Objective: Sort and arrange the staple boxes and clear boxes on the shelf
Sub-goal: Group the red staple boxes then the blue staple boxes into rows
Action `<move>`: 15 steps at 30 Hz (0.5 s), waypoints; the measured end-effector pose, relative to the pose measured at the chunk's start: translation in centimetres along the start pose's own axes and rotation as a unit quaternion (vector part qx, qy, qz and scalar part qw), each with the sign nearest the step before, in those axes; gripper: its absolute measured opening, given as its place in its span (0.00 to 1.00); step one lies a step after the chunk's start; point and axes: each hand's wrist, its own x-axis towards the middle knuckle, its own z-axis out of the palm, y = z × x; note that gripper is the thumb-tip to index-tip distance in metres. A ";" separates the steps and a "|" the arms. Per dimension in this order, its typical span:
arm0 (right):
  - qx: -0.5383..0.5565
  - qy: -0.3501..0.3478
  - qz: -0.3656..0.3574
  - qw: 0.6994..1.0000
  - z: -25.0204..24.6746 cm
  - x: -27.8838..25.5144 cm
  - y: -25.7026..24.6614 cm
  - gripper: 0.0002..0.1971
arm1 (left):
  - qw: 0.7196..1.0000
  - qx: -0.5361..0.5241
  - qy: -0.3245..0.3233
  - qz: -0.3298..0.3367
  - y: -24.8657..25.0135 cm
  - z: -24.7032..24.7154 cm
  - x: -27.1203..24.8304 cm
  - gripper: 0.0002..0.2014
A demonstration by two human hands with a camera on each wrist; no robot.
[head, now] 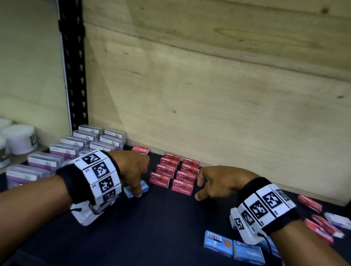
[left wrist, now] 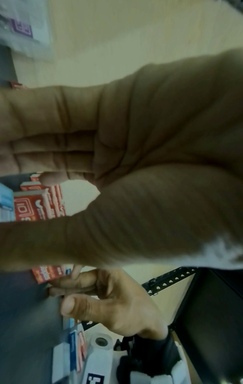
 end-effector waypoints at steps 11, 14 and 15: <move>0.077 0.060 -0.134 0.986 0.0 -2.4 -0.4 0.14 | 0.941 -0.283 -0.058 0.177 1.8 -1.0 -1.8 0.18; 0.060 0.092 -0.168 0.980 0.5 -2.5 -0.5 0.14 | 0.926 -0.301 -0.075 0.218 3.5 -1.3 -1.4 0.18; 0.048 0.104 -0.174 0.978 0.6 -2.7 -0.4 0.12 | 0.923 -0.299 -0.077 0.228 4.0 -1.4 -1.3 0.18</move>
